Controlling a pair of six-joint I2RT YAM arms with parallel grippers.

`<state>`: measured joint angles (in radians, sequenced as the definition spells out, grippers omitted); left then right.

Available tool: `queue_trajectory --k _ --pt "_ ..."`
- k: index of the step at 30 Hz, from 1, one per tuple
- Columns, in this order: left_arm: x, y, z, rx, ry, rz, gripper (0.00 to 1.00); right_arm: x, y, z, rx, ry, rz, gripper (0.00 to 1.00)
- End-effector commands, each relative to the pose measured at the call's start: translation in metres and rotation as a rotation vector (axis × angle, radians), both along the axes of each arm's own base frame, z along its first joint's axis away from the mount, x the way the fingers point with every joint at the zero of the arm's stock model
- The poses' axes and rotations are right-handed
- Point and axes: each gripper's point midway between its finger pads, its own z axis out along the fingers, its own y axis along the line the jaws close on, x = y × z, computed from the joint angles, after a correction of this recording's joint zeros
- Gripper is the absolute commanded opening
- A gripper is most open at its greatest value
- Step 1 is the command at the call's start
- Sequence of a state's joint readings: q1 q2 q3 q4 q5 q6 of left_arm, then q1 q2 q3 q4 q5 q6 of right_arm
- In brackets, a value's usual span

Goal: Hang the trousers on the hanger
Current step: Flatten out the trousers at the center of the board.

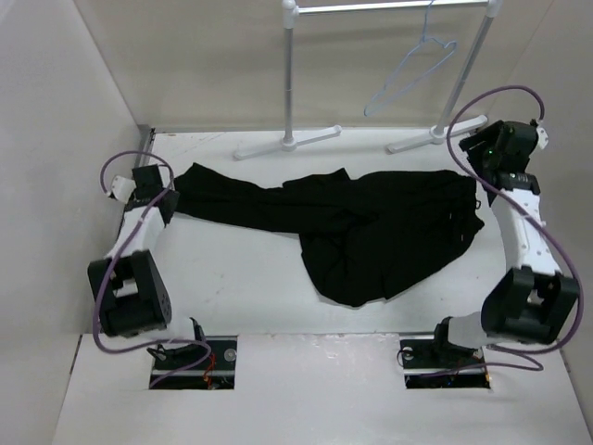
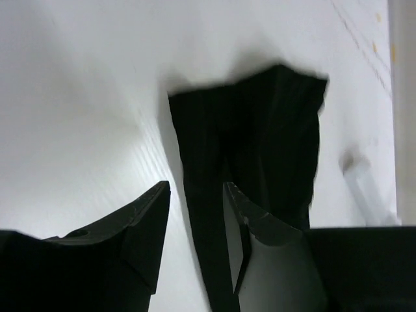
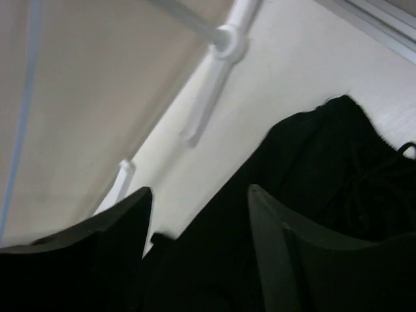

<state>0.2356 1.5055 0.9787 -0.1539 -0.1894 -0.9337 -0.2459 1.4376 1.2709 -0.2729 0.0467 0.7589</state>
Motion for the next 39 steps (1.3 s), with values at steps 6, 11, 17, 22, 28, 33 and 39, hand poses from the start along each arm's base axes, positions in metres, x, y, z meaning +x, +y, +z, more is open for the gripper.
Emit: queue_trajectory --k 6,11,17,22,28,33,39 --pt "-0.004 -0.066 0.018 0.035 -0.084 -0.150 0.35 -0.070 0.114 -0.019 -0.028 0.020 0.199 0.16" --pt "0.007 -0.099 0.018 -0.003 -0.072 -0.256 0.30 -0.130 0.173 -0.065 -0.027 0.136 0.401 0.21" --pt "-0.038 -0.253 -0.008 -0.019 0.006 -0.692 0.15 -0.180 0.182 -0.099 -0.009 0.225 0.446 0.41" --pt "-0.087 -0.328 -0.043 -0.007 0.115 -0.906 0.16 -0.189 0.198 -0.117 -0.017 0.293 0.514 0.53" --pt "-0.081 -0.366 -0.068 -0.009 0.152 -0.970 0.38 -0.171 0.227 -0.122 -0.053 0.301 0.612 0.62" --pt "-0.071 -0.401 -0.064 -0.077 0.108 -1.023 0.33 -0.155 0.231 -0.142 -0.055 0.331 0.597 0.69" --pt "-0.088 -0.380 -0.049 -0.036 0.152 -0.974 0.03 -0.127 0.220 -0.177 -0.048 0.407 0.508 0.57"
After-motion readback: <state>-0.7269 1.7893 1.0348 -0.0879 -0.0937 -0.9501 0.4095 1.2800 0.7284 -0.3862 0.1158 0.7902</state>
